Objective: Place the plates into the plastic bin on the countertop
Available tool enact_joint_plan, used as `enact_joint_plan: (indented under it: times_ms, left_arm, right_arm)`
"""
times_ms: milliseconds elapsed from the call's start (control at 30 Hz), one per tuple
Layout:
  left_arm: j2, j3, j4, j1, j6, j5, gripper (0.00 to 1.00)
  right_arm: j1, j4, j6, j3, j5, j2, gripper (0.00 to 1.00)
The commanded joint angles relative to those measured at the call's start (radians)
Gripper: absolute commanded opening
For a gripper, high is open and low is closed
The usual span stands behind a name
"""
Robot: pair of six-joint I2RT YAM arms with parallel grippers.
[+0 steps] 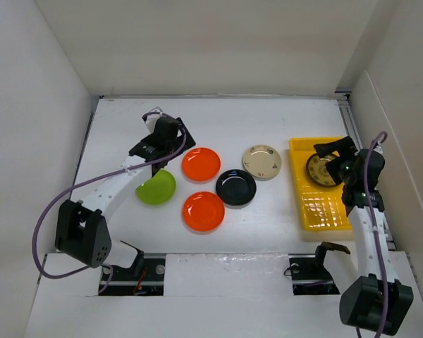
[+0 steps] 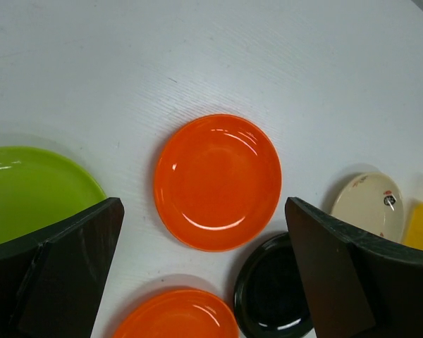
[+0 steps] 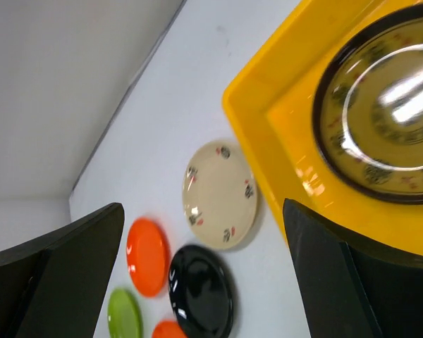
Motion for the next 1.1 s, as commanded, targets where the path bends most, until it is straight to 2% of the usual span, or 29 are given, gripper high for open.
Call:
enact_joint_plan:
  times_ms: [0,33,133,267,467,533,567,667,700,800,967,1067]
  left_arm:
    - [0.065,-0.012,0.064,0.043,0.002,0.047,0.99]
    - [0.085,-0.012,0.065,0.052,0.002,0.047,0.99]
    - [0.172,-0.012,0.124,0.089,0.017,0.103,0.99]
    - [0.290,0.017,0.173,0.098,0.072,0.171,0.98]
    - [0.376,0.004,0.226,0.098,0.062,0.222,0.86]
    - [0.389,-0.009,0.226,0.098,0.053,0.222,0.77]
    - [0.402,-0.009,0.226,0.098,0.043,0.222,0.67]
    - [0.436,-0.009,0.226,0.098,0.043,0.222,0.47]
    - [0.436,-0.009,0.226,0.098,0.043,0.213,0.34]
    - [0.459,-0.009,0.216,0.098,0.043,0.203,0.21]
    - [0.479,0.004,0.196,0.098,0.034,0.191,0.21]
    - [0.490,0.004,0.216,0.098,0.034,0.212,0.51]
  right_arm:
    - [0.043,0.058,-0.072,0.002,-0.212,0.000,1.00]
    - [0.054,0.058,-0.083,0.002,-0.280,0.000,1.00]
    - [0.093,0.049,-0.103,0.023,-0.354,-0.032,1.00]
    - [0.132,0.027,-0.113,0.023,-0.374,-0.091,1.00]
    - [0.141,-0.020,-0.146,0.043,-0.392,-0.122,1.00]
    - [0.141,-0.031,-0.155,0.043,-0.392,-0.122,1.00]
    - [0.141,-0.031,-0.155,0.043,-0.392,-0.131,1.00]
    - [0.141,-0.031,-0.144,0.043,-0.405,-0.131,1.00]
    - [0.141,-0.031,-0.144,0.043,-0.414,-0.131,1.00]
    - [0.141,-0.031,-0.135,0.054,-0.423,-0.131,1.00]
    - [0.141,-0.040,-0.135,0.063,-0.423,-0.131,1.00]
    - [0.141,-0.040,-0.135,0.063,-0.434,-0.131,1.00]
